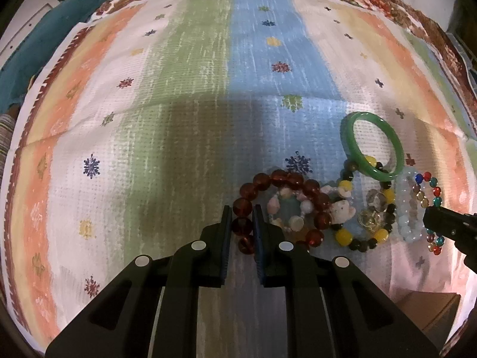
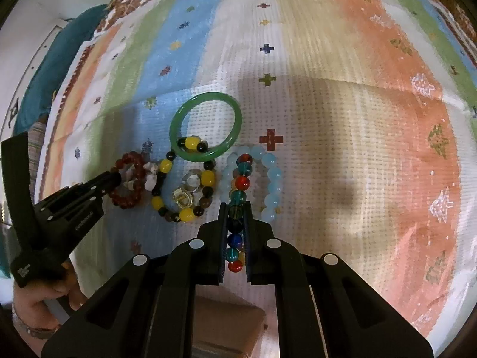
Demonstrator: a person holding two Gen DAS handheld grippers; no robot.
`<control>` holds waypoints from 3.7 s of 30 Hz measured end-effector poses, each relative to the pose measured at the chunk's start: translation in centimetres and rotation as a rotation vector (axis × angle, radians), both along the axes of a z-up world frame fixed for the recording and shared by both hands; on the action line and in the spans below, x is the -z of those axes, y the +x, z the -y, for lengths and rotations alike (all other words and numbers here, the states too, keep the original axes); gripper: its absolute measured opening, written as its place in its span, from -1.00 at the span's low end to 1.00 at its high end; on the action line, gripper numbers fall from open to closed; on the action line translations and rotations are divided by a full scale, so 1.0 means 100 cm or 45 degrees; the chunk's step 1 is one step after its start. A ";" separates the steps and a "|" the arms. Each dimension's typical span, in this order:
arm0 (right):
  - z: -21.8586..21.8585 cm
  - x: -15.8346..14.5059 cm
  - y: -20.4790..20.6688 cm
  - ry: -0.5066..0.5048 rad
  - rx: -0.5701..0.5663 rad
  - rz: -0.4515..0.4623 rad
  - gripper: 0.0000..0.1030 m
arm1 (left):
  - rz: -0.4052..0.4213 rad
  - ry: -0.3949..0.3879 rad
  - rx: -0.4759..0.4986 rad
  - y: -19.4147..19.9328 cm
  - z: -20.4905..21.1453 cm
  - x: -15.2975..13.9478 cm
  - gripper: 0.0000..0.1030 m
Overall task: Organize jewelry
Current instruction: 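Lift the red bracelet with left gripper while right lifts multicolour bracelet, then lower both bracelets into the silver tin and open both grippers, then withdraw both open grippers from the tin back toward the bracelets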
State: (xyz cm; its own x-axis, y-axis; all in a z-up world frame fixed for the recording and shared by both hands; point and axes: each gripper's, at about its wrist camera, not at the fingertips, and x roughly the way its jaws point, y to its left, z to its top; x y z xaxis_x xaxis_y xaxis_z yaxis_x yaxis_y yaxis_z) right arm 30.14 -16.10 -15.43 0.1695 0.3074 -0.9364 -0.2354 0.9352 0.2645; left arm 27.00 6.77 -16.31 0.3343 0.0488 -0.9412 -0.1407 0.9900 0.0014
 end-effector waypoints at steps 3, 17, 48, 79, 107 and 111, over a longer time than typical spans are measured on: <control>0.001 -0.005 -0.004 -0.005 -0.003 0.017 -0.80 | 0.016 -0.015 -0.004 -0.005 0.000 -0.008 -0.74; 0.008 -0.028 -0.028 -0.039 0.002 0.104 -0.80 | 0.091 -0.082 0.020 -0.027 0.018 -0.049 -0.74; 0.021 -0.098 -0.095 -0.024 -0.047 0.403 -0.80 | 0.331 -0.224 0.083 -0.097 0.050 -0.134 -0.74; 0.017 -0.113 -0.153 0.036 -0.156 0.496 -0.79 | 0.418 -0.194 0.157 -0.157 0.073 -0.151 -0.74; 0.012 -0.081 -0.097 -0.033 -0.082 0.364 0.23 | 0.224 -0.126 -0.037 -0.092 0.019 -0.098 0.10; 0.015 -0.076 -0.088 -0.070 -0.073 0.365 0.45 | 0.205 -0.125 -0.046 -0.084 0.017 -0.088 0.15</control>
